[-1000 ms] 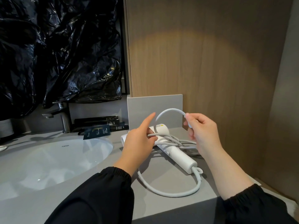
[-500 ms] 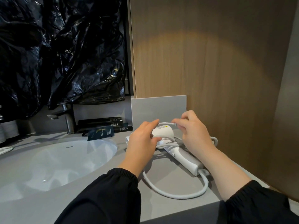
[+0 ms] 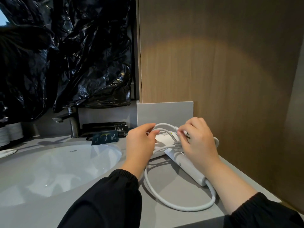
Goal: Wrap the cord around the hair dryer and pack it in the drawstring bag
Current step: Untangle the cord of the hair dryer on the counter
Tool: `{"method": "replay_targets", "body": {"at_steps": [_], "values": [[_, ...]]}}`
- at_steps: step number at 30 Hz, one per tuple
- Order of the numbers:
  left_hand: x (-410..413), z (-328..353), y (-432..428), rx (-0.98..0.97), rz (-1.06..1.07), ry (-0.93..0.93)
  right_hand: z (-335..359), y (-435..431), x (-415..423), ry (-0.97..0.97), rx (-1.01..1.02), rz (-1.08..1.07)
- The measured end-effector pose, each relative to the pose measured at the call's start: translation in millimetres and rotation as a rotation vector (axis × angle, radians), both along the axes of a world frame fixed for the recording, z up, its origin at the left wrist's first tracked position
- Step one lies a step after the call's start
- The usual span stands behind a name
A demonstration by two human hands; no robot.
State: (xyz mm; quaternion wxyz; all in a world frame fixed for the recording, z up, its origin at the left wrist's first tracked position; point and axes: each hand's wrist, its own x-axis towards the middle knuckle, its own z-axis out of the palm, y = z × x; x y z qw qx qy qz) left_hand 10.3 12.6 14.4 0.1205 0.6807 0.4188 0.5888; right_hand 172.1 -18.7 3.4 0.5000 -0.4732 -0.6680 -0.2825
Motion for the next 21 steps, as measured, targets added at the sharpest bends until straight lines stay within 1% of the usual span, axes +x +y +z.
{"method": "replay_targets", "body": {"at_steps": [7,11,17,19,21], "values": [[-0.9,6.0,-1.2,-0.124,-0.081,-0.165,-5.0,6.6,3.2,-0.046,-0.228,0.017],[-1.9,9.2,-2.4,-0.191,-0.163,-0.298,-4.4,6.2,3.7,-0.061,-0.278,0.031],[-0.3,12.2,-5.0,-0.291,-0.334,-0.493,-5.0,7.6,3.4,-0.046,-0.367,-0.021],[-0.1,11.7,-5.0,-0.314,-0.387,-0.535,-5.1,8.4,3.4,-0.044,-0.391,-0.039],[-0.1,10.6,-4.4,-0.330,-0.410,-0.539,-5.1,8.7,3.9,-0.050,-0.399,-0.048]]}}
